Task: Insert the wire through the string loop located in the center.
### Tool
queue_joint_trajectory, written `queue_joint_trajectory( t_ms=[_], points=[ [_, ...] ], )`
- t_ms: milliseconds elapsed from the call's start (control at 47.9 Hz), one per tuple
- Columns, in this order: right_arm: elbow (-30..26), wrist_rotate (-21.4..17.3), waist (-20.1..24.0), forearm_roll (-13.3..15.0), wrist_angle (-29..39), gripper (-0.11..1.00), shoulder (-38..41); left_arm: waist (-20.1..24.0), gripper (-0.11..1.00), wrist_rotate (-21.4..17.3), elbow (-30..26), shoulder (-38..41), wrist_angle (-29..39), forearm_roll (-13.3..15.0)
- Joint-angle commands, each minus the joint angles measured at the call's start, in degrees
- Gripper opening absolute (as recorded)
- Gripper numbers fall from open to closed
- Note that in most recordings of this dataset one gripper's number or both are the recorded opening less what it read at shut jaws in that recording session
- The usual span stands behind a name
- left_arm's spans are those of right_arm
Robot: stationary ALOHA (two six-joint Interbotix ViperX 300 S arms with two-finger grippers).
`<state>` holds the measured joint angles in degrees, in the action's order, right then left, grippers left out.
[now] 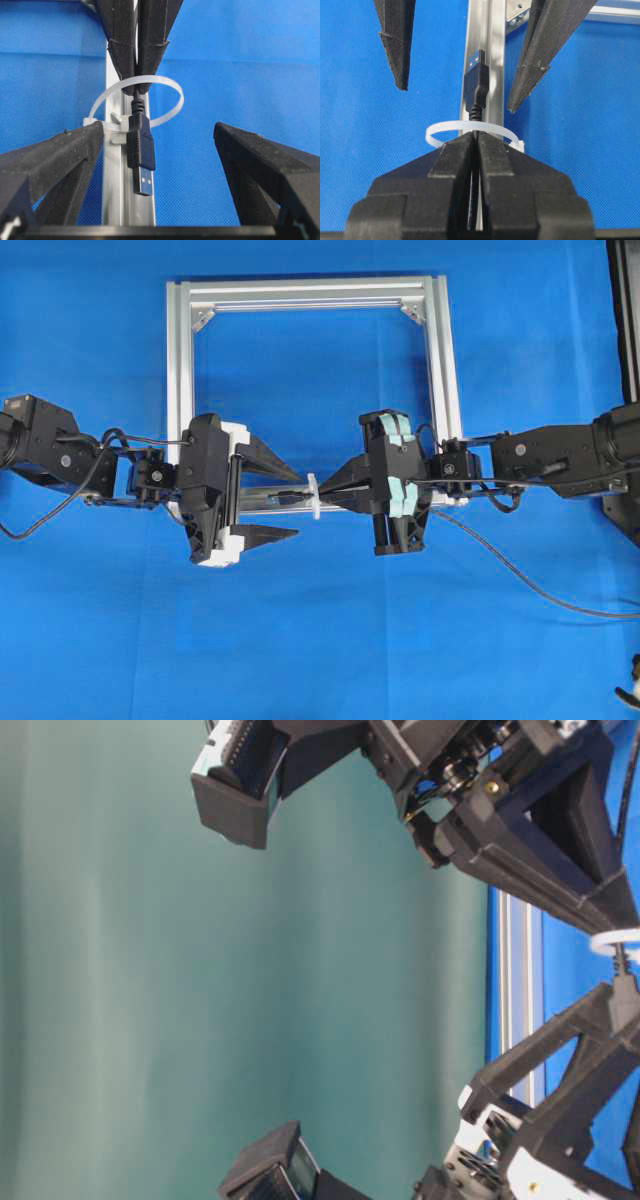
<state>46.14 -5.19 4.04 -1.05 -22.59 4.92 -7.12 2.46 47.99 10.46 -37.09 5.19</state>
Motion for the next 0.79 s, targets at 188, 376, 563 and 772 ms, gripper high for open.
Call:
queue_joint_trajectory(
  t_ms=[188,376,563,772],
  points=[
    [-0.8,0.0,0.1,-0.2,-0.4,-0.02,-0.7,-0.1,0.85,0.0,-1.0,-0.9,-0.1,-0.1],
    [-0.9,0.0,0.1,-0.2,-0.4,-0.02,-0.7,0.2,0.52,0.0,-1.1,-1.0,1.2,-0.2],
    [-0.8,0.0,0.1,-0.2,-0.4,-0.02,-0.7,0.2,0.09,-0.1,-1.1,-1.0,1.2,-0.2],
    [-0.8,0.0,0.1,-0.1,-0.4,-0.02,-0.7,0.3,0.09,0.0,-1.5,-0.9,1.6,-0.1]
  ],
)
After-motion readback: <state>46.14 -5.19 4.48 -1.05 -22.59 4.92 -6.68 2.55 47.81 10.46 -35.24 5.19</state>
